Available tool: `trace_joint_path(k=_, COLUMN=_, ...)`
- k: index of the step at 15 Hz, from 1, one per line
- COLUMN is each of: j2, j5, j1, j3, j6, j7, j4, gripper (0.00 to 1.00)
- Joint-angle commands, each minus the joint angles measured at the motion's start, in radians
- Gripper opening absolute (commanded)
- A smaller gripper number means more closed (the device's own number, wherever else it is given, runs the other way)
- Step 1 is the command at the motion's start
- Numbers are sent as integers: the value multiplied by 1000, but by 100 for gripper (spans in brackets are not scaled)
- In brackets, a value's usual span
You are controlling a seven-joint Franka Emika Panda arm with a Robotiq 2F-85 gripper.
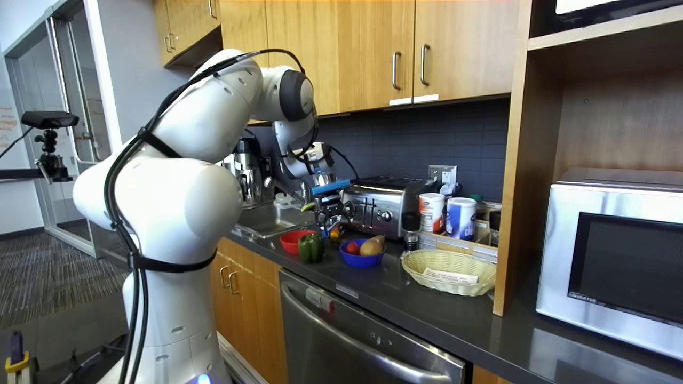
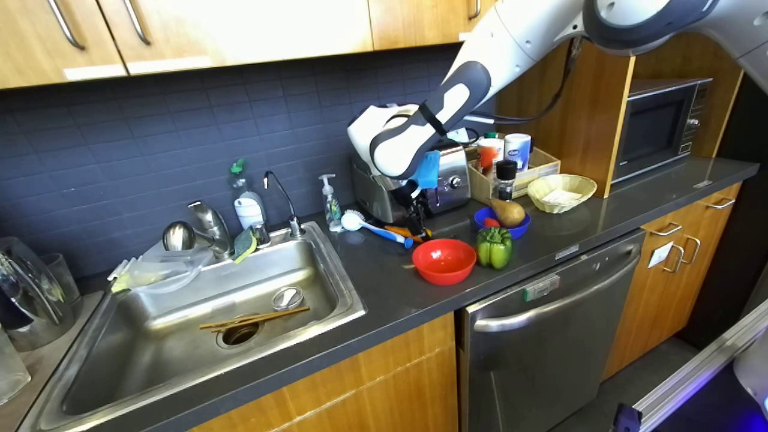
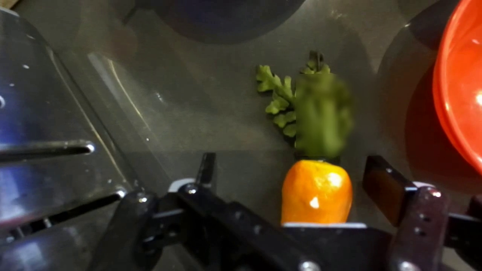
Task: Pick up the green pepper toy and put it on the kitchen counter
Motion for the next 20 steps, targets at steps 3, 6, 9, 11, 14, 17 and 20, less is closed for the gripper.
trace_joint_path(k=3, j2=13, j5=17, j1=-1, j3=-5, j6=6, j7=-18, j4=-26, gripper=73)
trace_joint_path(k=6, j2=14, j5=25, j1=-1, j3=-2, j6=4, j7=-20, j4=-21, gripper=53)
trace_joint_path(k=9, j2=13, j5=38, j1=-1, j3=1, j6=0, j7=-24, j4=-15, gripper=32)
trace_joint_path(k=11, j2=11, j5=48, j1=-1, j3=3, j6=-2, j7=-25, j4=-15, gripper=18)
trace_joint_path(k=14, j2=10, j5=50, j1=-3, j3=3, j6=-2, j7=-27, j4=-13, gripper=13)
trace_joint_path(k=17, j2=-1, j5=49, j1=0, j3=6, j6=1, j7=-26, j4=-16, gripper=13)
trace_joint_path(k=20, j2=-22, j5=39, j1=13, j3=7, j6=2, j7=-19, j4=-18, gripper=13)
